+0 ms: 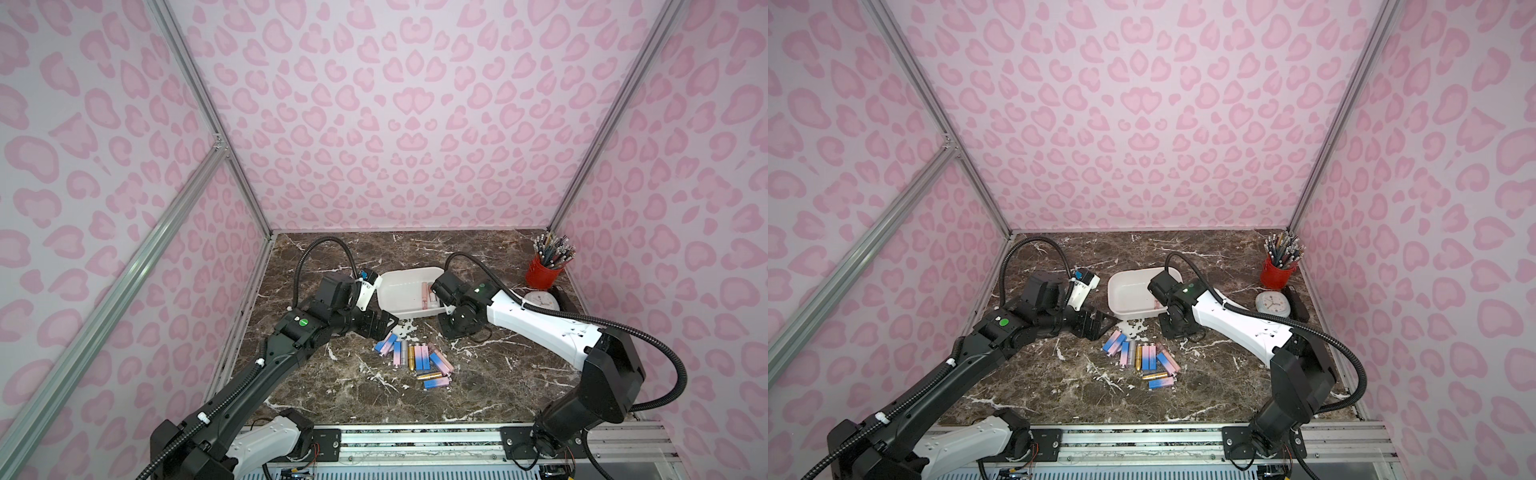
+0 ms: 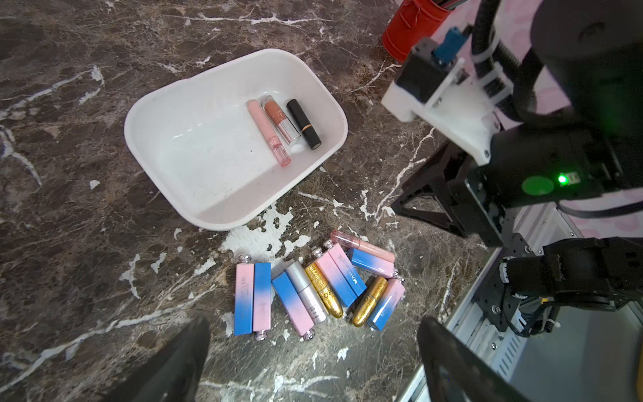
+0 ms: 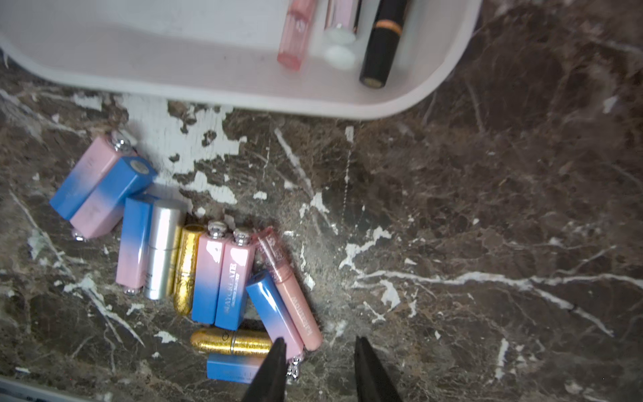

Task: Put the lipstick into the storage box
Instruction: Pick up the lipstick at the center of the board.

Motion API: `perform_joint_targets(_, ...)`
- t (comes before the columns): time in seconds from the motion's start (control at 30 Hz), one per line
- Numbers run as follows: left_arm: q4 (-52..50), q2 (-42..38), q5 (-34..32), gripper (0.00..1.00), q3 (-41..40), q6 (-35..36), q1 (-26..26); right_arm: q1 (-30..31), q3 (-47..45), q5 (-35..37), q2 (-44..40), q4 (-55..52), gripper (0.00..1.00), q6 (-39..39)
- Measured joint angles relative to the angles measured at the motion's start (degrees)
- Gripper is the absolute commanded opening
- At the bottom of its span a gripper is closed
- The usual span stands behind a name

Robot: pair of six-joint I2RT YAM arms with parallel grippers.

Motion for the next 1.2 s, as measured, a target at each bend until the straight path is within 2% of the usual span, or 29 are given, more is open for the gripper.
perform_joint_targets(0.13,-0.61,0.09,-0.55,0.96,0.22,-0.7,-0.26,2.56,-5.92,-0.22,-1.9,2.99,0.35,1.05)
perform_joint_targets(0.4,-1.66,-1.53,-2.43,0.96,0.22,-2.78,-0.52,2.95,-12.28,-1.03,-2.67,9.27,0.35,2.05)
perform_joint_targets(0.7,-3.91,-5.22,-3.26,0.96,-1.25,-2.69,-0.52,3.58,-12.85,-1.92,1.4,14.25,0.35,2.05)
perform_joint_targets(1.2,-5.44,-10.32,-4.98,0.96,-4.79,-2.91,-0.52,3.41,-12.46,-0.94,4.52,16.74,0.34,2.01)
